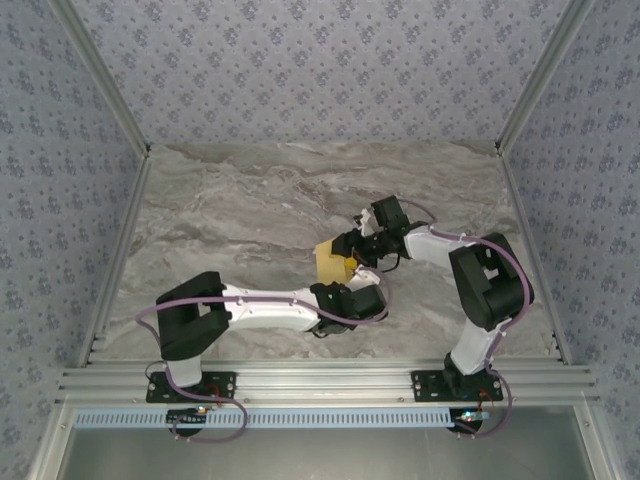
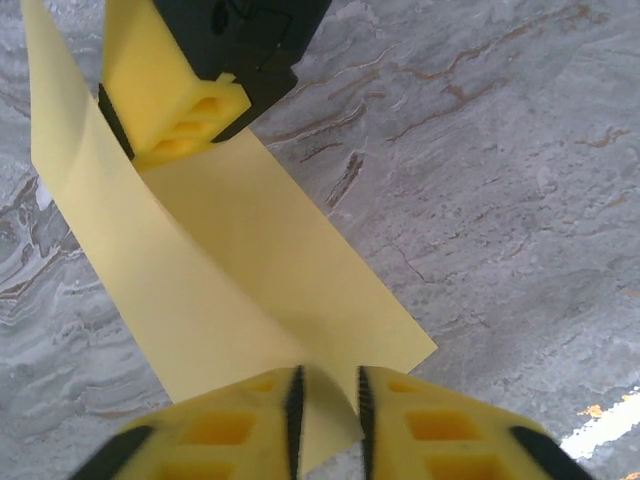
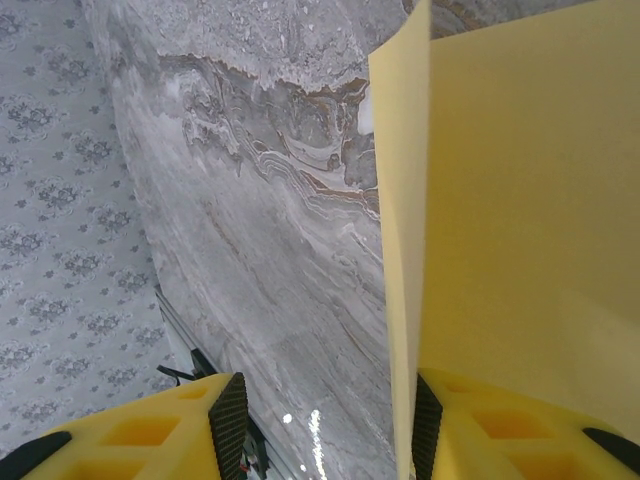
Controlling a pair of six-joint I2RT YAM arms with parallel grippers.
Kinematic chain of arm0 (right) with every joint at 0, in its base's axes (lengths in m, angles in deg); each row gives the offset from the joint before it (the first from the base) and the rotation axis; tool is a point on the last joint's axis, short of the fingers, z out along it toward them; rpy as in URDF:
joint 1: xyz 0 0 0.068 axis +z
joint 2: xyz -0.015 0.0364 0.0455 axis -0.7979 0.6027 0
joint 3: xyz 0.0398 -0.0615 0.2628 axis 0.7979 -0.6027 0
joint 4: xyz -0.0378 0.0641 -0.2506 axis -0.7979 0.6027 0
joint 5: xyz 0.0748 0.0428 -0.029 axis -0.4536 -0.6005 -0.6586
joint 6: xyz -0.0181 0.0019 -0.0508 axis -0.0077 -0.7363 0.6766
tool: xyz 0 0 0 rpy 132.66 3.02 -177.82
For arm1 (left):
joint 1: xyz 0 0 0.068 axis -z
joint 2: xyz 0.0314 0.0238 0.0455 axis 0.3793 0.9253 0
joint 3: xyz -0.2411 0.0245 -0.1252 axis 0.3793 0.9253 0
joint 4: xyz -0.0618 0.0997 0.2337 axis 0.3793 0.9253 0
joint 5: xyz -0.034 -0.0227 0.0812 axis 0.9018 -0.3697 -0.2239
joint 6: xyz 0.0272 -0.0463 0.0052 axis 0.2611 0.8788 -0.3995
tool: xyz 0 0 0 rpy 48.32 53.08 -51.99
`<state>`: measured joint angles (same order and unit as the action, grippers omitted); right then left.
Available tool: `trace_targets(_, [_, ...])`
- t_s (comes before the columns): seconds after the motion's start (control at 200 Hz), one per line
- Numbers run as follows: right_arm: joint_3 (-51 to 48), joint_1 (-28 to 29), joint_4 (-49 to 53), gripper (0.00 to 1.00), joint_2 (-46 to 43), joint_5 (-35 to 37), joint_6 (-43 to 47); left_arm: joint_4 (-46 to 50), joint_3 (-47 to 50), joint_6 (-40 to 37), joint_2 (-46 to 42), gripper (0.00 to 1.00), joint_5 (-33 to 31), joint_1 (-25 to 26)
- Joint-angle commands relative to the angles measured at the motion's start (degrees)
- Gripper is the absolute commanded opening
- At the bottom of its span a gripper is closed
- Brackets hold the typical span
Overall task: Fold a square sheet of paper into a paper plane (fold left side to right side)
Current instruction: Fold the triangle a second time at the center of the table.
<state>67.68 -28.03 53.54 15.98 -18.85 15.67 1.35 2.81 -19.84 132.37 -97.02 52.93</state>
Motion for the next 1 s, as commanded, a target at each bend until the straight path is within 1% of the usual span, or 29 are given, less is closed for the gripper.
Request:
trace_targets(0.0, [1.94,0.49,2.27,0.48,0.90,-0.05,1.24,1.86,-1.40,-0.40,-0.20,0.15,-1.56,0.49])
trace_targets(0.185, [2.26,0.67,2.96,0.48,0.94,0.14,1.74,1.72,-0.88,-0.05,-0.84,0.00,-2.81,0.56])
trace_targets(0.395, [2.96,0.84,3.30,0.49,0.70,-0.20,2.43,0.00,0.74,0.30,-2.93,0.00,-1.82,0.08])
trace_targets(0.465, [3.34,0.70,3.16,0.51,0.05,-0.29,2.70,-1.49,2.16,0.59,-4.37,0.00,2.04,-1.13])
trace_targets(0.64, [4.47,-0.61,2.78,0.63,-2.96,0.47,2.88,-8.49,6.45,0.26,-8.33,0.00,11.59,-4.36])
trace_targets(0.75, [5.54,-1.98,4.56,0.70,-4.97,1.69,3.94,-11.96,8.83,0.82,-10.06,0.00,16.86,-6.48])
trace_targets(0.899, [4.71,-4.49,8.50,0.76,-10.39,5.93,7.14,-16.83,12.85,2.47,-12.74,0.00,24.22,-10.04])
trace_targets(0.959, [2.98,-5.32,8.81,0.76,-13.02,6.91,7.10,-18.49,14.31,3.13,-13.74,0.00,26.78,-11.59])
trace_targets(0.994, [1.79,-5.91,9.12,0.76,-14.65,7.57,9.58,-19.27,15.09,3.40,-14.23,0.00,28.53,-12.65])
